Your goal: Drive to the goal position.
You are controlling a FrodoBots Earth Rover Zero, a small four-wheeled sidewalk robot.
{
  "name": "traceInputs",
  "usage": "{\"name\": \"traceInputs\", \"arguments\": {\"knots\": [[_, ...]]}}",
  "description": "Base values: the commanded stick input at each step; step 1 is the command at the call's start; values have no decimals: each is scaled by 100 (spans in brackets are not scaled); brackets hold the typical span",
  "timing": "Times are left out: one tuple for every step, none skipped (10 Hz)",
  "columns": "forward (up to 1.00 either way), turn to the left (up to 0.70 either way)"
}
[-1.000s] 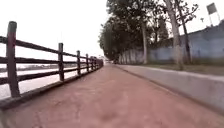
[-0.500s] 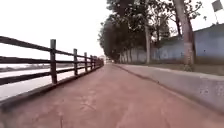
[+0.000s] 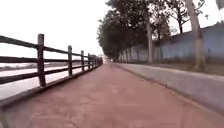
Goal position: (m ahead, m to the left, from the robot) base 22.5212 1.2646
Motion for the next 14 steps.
{"name": "traceInputs", "arguments": {"knots": [[100,9],[100,0],[100,0],[100,0],[100,0],[100,0],[100,0],[100,11],[100,29],[100,38],[100,29],[100,16],[100,4],[100,0]]}}
